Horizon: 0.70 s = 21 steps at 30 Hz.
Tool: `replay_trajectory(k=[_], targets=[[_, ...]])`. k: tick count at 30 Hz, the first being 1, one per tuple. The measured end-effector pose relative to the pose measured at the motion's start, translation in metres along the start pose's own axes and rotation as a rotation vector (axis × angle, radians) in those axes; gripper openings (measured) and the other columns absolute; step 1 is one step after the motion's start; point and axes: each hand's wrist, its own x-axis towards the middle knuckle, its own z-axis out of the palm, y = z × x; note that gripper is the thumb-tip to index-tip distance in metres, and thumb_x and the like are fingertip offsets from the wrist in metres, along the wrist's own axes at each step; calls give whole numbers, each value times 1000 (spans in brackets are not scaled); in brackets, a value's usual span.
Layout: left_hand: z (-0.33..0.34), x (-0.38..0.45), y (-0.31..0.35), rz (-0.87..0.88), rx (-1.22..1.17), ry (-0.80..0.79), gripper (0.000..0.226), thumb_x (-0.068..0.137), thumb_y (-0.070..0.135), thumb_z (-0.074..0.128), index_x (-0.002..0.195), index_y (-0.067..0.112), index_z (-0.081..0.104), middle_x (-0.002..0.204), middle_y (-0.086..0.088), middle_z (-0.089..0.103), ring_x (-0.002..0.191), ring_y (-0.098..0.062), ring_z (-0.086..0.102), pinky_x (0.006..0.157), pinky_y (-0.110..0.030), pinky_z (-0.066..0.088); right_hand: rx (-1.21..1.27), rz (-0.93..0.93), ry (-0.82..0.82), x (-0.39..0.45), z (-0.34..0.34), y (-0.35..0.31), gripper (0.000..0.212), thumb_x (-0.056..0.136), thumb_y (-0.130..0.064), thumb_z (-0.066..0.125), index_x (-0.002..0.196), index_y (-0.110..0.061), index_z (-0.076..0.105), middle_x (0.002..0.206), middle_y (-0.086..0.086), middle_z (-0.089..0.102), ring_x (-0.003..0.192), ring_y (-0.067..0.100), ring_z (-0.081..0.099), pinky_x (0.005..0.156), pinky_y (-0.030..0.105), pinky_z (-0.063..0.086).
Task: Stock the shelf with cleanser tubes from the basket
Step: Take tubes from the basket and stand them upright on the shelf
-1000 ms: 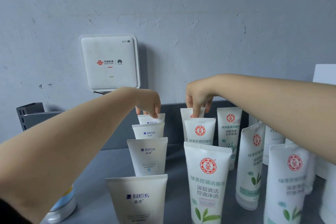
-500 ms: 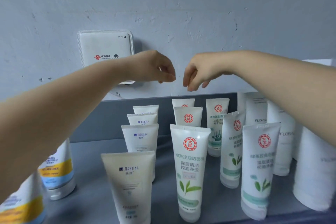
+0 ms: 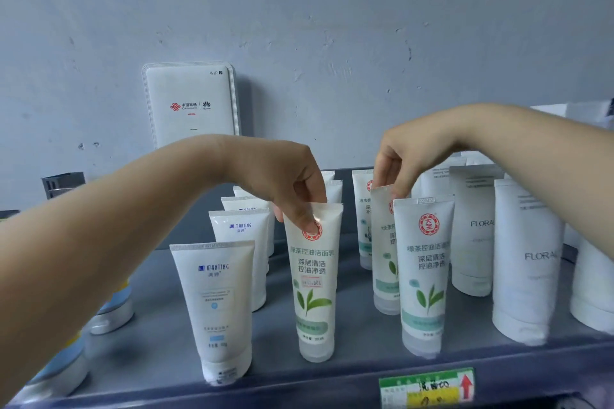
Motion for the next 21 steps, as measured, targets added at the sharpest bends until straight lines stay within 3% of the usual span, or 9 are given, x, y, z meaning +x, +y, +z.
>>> replay_trajectory(k=[3, 6, 8, 12, 16, 18, 21], targets=[[4, 1, 3, -14, -53, 23, 2, 76, 26, 75, 76, 25, 72, 60, 15, 69, 54, -1, 62, 62, -12, 46, -63, 28, 67, 1, 5, 5, 9, 77, -17, 73, 72, -24, 70, 49, -21, 62, 61, 6, 61, 66, 18, 50], [7, 0, 3, -17, -70, 60, 15, 75, 28, 75, 88, 20, 75, 83, 6, 76, 79, -12, 72, 82, -28, 56, -64, 27, 118, 0, 8, 9, 0, 76, -16, 74, 76, -16, 74, 47, -18, 61, 55, 1, 59, 61, 15, 53], [9, -1, 3, -19, -83, 84, 18, 74, 28, 75, 90, 20, 75, 90, 2, 76, 86, -16, 72, 88, -33, 55, -71, 30, 126, -1, 9, 10, 9, 76, -15, 74, 69, -20, 71, 46, -18, 61, 60, 6, 63, 63, 18, 54], [14, -2, 2, -27, -151, 122, 16, 77, 23, 74, 91, 16, 75, 89, 0, 76, 84, -17, 72, 76, -24, 57, -94, 35, 127, -2, 10, 7, 23, 76, -15, 73, 56, -24, 64, 43, -17, 58, 77, 25, 68, 70, 27, 53], [16, -1, 3, -39, -184, 137, 12, 78, 22, 72, 89, 18, 75, 82, 4, 75, 69, -4, 69, 64, -14, 54, -88, 87, 154, -5, 11, 6, 27, 79, -12, 71, 57, -23, 59, 39, -19, 56, 64, 19, 61, 50, 15, 44], [18, 1, 3, -38, -190, 142, 7, 80, 21, 71, 87, 20, 74, 76, 9, 74, 61, 0, 67, 61, -12, 52, -46, 95, 176, -7, 14, 6, 18, 79, -10, 71, 66, -20, 63, 47, -17, 60, 67, 18, 61, 50, 13, 46], [20, 3, 2, -31, -217, 143, 6, 80, 23, 71, 86, 21, 73, 83, 3, 75, 70, -9, 69, 65, -19, 56, 8, 119, 193, -12, 17, 3, 12, 80, -9, 70, 75, -18, 64, 69, -7, 63, 75, 18, 61, 56, 17, 49]])
